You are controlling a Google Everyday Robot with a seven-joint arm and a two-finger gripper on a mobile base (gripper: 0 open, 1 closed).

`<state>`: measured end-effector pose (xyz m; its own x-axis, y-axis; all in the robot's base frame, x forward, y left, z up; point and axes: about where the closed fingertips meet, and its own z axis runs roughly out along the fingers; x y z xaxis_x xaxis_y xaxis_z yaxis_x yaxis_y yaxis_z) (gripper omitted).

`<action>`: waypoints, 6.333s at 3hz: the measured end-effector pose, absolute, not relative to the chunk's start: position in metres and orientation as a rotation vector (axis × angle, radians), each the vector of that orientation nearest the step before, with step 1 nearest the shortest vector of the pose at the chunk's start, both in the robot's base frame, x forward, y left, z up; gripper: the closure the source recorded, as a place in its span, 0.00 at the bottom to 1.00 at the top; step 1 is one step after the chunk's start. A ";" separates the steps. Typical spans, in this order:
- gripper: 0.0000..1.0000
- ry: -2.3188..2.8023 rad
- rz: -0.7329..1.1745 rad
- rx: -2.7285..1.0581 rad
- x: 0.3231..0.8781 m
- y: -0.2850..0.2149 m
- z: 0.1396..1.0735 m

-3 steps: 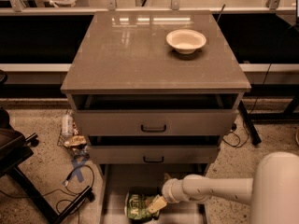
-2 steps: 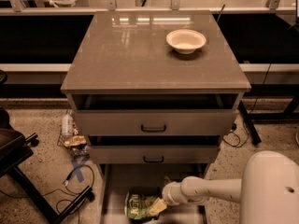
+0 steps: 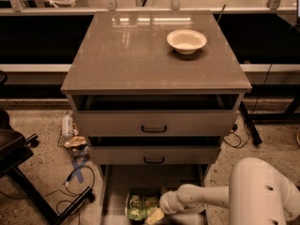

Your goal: Pick green jalapeno chip bag from bottom drawer and place on counter

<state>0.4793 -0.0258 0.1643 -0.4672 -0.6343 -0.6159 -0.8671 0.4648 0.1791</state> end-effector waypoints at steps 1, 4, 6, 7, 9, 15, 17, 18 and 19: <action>0.21 2.247 0.724 -1.240 0.470 -0.012 0.140; 0.98 2.240 0.763 -1.235 0.464 -0.001 0.130; 1.00 2.218 0.794 -1.231 0.461 0.004 0.133; 1.00 2.165 0.850 -1.189 0.457 0.004 0.167; 1.00 2.154 0.901 -1.034 0.457 -0.032 0.284; 1.00 2.069 0.917 -1.059 0.462 -0.023 0.569; 1.00 1.986 0.732 -0.980 0.506 0.008 0.757; 1.00 1.955 0.651 -0.947 0.529 0.021 0.820; 1.00 1.883 0.551 -0.957 0.548 0.039 0.880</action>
Offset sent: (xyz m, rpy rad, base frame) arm -0.0133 0.0289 -0.0422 0.0813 0.0460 0.0101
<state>0.5475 0.0390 0.8795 -0.2723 -0.3890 -0.8801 -0.8018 0.5974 -0.0159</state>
